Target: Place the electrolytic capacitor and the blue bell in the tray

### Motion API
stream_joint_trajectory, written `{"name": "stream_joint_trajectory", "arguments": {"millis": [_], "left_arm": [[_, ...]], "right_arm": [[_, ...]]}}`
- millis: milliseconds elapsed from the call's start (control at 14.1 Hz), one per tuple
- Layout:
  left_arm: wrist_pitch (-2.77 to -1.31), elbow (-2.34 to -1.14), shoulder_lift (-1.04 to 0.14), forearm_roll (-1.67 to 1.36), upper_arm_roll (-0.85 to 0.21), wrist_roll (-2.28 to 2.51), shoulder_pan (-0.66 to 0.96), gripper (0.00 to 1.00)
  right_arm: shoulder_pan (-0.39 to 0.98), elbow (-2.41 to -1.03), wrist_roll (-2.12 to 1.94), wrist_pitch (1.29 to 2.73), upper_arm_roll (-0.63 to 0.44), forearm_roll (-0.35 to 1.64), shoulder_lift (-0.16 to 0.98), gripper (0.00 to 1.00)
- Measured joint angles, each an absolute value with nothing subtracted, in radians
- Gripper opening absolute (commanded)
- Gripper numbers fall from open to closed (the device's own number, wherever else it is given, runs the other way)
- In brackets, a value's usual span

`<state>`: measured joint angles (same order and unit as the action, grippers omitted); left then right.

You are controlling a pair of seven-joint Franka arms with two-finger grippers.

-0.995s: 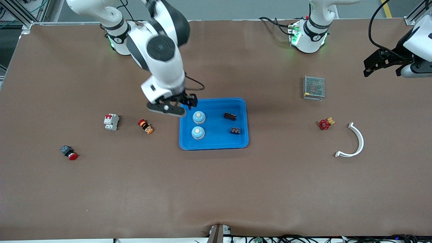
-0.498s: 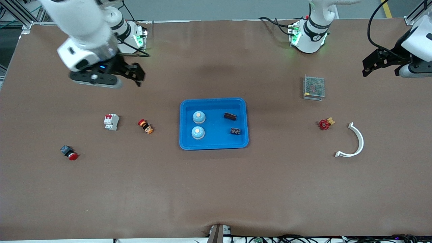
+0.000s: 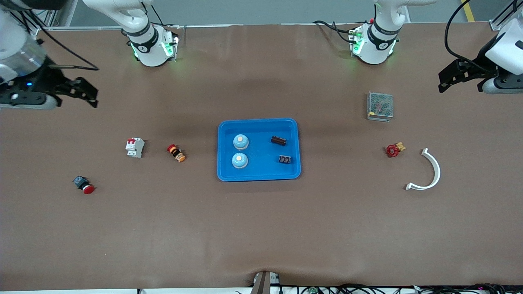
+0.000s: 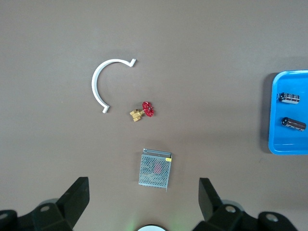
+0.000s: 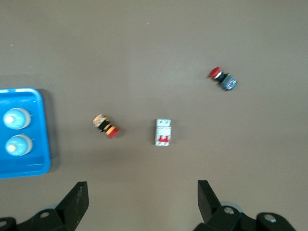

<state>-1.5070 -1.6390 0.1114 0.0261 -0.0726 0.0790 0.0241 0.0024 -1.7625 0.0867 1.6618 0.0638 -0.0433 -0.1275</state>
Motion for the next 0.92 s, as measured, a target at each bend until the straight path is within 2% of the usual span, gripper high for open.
{"name": "stream_joint_trajectory", "arguments": {"millis": [284, 569, 924], "left_arm": [[-1.507, -1.64, 0.111, 0.026, -0.073, 0.079, 0.025, 1.0], [-1.507, -1.64, 0.111, 0.026, -0.073, 0.079, 0.025, 1.0], [-1.507, -1.641, 0.111, 0.026, -0.073, 0.079, 0.024, 1.0]], "right_arm": [[-0.11, -1.772, -0.015, 1.706, 0.063, -0.042, -0.127, 1.0], [-0.139, -1.764, -0.023, 1.783, 0.064, -0.042, -0.125, 1.0], [-0.182, -1.659, -0.023, 1.781, 0.065, -0.041, -0.104, 1.0]]}}
